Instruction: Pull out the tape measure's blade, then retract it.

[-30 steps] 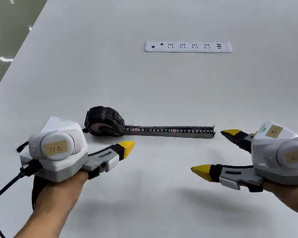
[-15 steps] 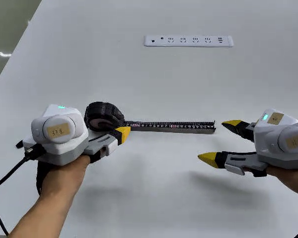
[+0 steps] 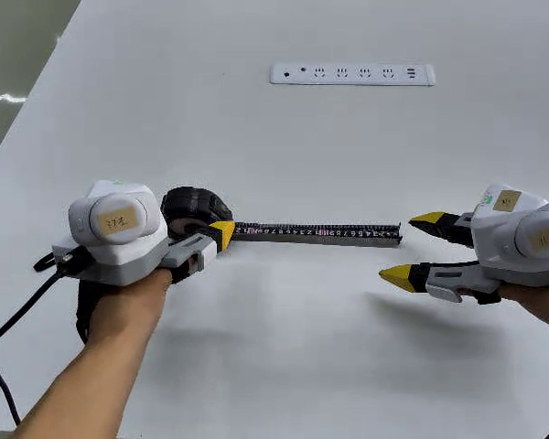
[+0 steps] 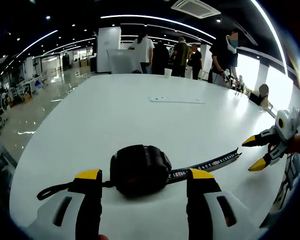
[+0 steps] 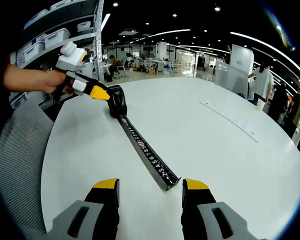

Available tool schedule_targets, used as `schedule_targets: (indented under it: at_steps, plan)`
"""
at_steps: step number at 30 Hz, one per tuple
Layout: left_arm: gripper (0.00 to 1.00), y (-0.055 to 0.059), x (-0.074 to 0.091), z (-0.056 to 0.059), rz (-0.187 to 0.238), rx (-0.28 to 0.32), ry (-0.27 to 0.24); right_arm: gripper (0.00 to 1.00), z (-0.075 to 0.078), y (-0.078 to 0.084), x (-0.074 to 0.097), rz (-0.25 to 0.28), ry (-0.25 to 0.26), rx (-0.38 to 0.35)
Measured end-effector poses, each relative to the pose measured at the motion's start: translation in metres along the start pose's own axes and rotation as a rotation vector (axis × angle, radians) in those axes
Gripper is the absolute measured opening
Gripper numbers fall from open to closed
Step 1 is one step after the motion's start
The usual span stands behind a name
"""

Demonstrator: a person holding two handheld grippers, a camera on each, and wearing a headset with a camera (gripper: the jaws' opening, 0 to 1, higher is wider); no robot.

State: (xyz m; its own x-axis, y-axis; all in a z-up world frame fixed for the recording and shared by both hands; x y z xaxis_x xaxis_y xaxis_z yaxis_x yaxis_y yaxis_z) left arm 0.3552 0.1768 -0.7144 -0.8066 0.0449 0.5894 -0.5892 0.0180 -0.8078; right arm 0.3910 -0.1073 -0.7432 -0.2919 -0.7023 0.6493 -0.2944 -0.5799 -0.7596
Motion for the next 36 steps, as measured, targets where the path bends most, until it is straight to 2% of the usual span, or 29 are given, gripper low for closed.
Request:
schedule_targets:
  at_steps: [13, 24, 36]
  plan:
    - [0.58, 0.0, -0.013, -0.005, -0.033, 0.026, -0.022, 0.38, 0.014, -0.001, -0.008, -0.029, -0.049, 0.059]
    - [0.57, -0.003, -0.023, -0.01, -0.058, 0.048, -0.042, 0.26, 0.024, 0.0, -0.014, -0.066, -0.12, 0.128]
    - [0.56, -0.001, -0.03, -0.006, -0.085, 0.06, -0.034, 0.17, 0.032, 0.006, -0.023, -0.103, -0.185, 0.192]
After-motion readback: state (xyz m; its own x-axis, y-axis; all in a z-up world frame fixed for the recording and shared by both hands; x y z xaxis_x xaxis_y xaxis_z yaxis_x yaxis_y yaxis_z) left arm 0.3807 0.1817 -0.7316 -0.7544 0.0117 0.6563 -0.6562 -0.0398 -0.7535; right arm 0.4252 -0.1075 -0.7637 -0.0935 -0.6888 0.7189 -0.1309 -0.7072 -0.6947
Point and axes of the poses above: the centre of the closed fingertips' face, and the gripper's own axes: x roughly backward along the fingers, z roughly to its right, y roughly out of its underside, the point moved 4 cm from there along x, roughly backward along the fingers, and after that the axes turned 4 degrees about -x, right-handed, at the moved point
